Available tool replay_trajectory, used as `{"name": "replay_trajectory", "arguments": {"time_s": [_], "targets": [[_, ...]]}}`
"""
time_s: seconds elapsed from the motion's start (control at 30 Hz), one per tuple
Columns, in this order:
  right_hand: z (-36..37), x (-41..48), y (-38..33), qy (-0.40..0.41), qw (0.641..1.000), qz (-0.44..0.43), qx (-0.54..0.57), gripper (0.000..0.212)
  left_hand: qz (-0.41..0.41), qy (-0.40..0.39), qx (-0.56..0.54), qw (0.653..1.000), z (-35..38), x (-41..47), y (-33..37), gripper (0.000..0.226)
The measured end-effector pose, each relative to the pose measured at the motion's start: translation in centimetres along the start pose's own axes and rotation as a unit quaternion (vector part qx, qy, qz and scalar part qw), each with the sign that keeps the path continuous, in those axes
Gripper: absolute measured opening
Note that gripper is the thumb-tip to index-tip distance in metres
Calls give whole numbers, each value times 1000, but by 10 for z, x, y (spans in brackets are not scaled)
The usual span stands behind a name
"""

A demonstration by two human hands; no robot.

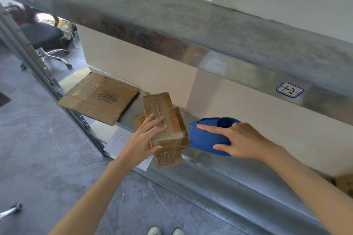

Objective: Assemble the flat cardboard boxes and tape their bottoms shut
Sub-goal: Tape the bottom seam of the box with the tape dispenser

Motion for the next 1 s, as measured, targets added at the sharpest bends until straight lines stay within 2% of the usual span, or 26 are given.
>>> {"name": "replay_trajectory", "arguments": {"time_s": [0.5, 0.73, 1.0], "targets": [[29, 10, -34, 32, 995, 47, -85, 81, -27, 18, -20, 999, 4, 5, -8, 67], [51, 26, -44, 33, 994, 91, -47, 70, -31, 8, -32, 999, 5, 7, -8, 67], [84, 33, -1, 67, 972, 197, 106, 71, -53, -11, -35, 998, 1, 10, -5, 68]]}}
Point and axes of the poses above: each hand's wrist, its own x-axis towards the middle knuckle, its own z-axis out of the palm, y = z × x, the point moved 1 cm from there along x, towards the middle knuckle, and after that the axes turned 9 degrees about z, right-handed, at the moved point
